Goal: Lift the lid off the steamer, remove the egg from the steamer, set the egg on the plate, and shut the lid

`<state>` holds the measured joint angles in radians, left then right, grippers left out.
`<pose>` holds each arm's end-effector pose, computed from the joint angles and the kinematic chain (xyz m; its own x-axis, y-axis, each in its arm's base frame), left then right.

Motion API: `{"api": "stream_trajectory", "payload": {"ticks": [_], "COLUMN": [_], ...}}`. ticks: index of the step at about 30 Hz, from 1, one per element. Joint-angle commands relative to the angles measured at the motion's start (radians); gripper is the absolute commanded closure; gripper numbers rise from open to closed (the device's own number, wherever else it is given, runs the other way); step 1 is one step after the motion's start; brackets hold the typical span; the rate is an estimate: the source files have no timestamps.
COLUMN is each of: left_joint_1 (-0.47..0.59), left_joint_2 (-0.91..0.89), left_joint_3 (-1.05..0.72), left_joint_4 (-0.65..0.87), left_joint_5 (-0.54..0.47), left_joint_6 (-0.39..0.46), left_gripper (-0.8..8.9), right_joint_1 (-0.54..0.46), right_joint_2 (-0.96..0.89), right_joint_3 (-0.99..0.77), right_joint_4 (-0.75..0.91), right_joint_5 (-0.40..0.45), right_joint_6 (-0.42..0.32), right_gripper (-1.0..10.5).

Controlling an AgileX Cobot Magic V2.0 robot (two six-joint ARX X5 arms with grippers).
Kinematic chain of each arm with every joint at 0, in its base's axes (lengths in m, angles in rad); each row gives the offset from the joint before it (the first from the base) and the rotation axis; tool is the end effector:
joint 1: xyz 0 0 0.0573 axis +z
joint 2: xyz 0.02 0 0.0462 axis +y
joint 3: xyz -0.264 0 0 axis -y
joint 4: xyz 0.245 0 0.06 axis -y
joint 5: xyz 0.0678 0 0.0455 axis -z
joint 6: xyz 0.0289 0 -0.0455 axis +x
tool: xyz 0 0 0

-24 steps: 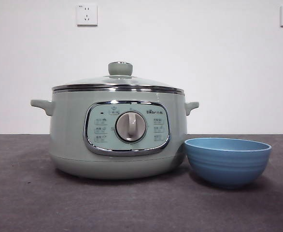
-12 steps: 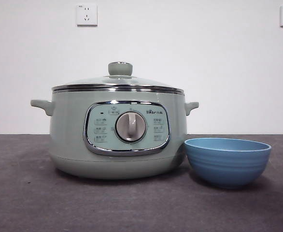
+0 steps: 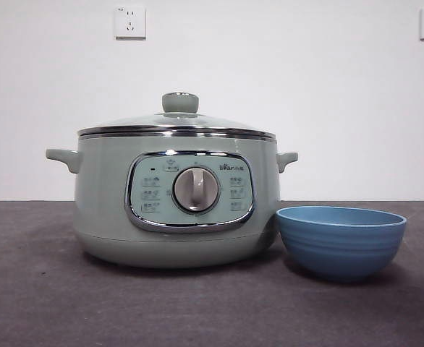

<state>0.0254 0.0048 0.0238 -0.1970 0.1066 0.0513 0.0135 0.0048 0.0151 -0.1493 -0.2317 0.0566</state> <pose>0.0949 -0.0007 0.1523 0.9810 -0.0815 -0.1761 0.0884 0.9956 0.0317 0.0953 0.0079 0.1540 0.9607 0.2426 -0.1349 -0.2323 0.9687 0.0878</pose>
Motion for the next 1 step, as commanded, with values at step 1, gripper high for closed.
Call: {"api": "stream_trajectory", "payload": {"ticks": [1], "left_joint_1": [0.003], "left_joint_2": [-0.003], "left_joint_3": [-0.012], "left_joint_4": [-0.002], "left_joint_5": [0.0], "left_joint_6": [-0.006], "left_gripper": [8.17], "right_joint_1": [0.0], "right_joint_2": [-0.003], "right_joint_3": [-0.01], "right_joint_4": [-0.014], "right_joint_5": [0.003], "right_joint_6": [0.013], "right_gripper": [9.5]}}
